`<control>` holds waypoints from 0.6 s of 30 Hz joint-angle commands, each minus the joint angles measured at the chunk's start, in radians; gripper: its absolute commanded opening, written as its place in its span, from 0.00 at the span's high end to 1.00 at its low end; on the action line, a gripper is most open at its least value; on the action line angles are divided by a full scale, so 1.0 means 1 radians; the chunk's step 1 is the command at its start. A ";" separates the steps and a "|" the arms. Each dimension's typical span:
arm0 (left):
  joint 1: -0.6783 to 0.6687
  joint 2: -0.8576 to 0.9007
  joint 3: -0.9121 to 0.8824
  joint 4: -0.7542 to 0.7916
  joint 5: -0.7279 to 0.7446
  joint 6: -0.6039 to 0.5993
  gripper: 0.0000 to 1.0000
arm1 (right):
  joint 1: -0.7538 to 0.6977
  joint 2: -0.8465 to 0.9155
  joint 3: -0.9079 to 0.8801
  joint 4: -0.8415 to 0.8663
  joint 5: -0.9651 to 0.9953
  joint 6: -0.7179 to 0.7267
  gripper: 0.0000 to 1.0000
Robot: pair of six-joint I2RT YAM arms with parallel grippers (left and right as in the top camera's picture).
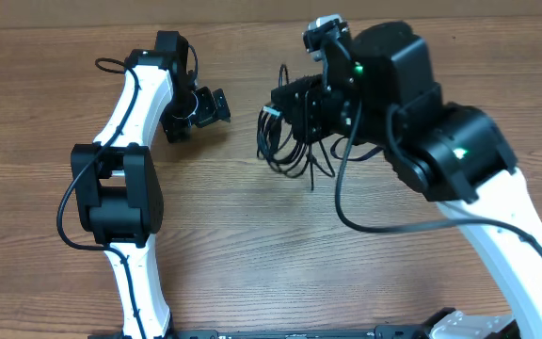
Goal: Untangle cables
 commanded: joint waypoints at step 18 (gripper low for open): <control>-0.002 0.009 -0.004 0.001 -0.005 -0.006 0.00 | -0.069 0.096 -0.004 -0.251 0.578 0.544 0.96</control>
